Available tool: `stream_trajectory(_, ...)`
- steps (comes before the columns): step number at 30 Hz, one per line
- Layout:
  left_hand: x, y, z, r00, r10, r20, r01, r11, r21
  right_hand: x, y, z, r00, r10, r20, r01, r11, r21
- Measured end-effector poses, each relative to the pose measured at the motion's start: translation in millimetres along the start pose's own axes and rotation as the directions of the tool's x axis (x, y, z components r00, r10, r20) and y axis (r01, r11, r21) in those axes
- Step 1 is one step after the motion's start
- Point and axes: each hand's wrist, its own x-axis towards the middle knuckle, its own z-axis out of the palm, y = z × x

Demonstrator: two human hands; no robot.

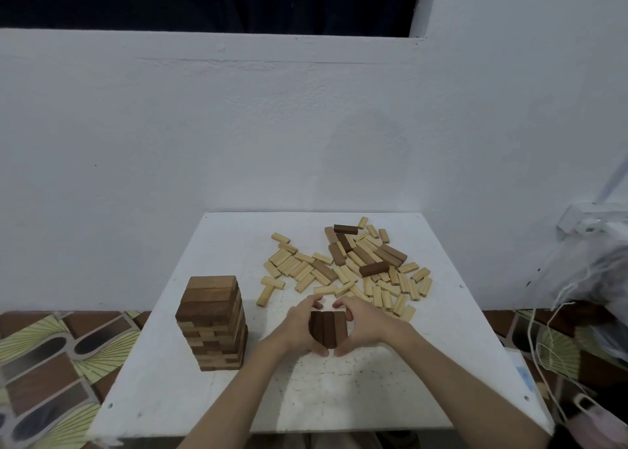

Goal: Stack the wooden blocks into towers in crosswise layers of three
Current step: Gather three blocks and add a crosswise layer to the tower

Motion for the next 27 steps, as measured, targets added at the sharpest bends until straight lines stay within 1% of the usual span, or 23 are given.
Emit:
stream_trajectory(9,-4.4,0.7,2.3,0.999,0.037,-0.035,-0.038,0.999,-0.022,-1.1,0.5,1.8,1.0,-0.016,-0.012,0.015,1.0,-0.007)
stream_trajectory(16,-7.1,-1.3,1.0,0.999,0.025,-0.023,-0.027,0.996,-0.082,0.3,5.1,3.5,1.0,-0.015,-0.019,0.015,1.0,-0.01)
stream_trajectory(27,-9.1,2.7,-0.2,0.999,0.031,-0.029,-0.033,0.997,-0.064,-0.5,6.7,7.2,0.998,-0.031,-0.049,0.032,0.999,0.013)
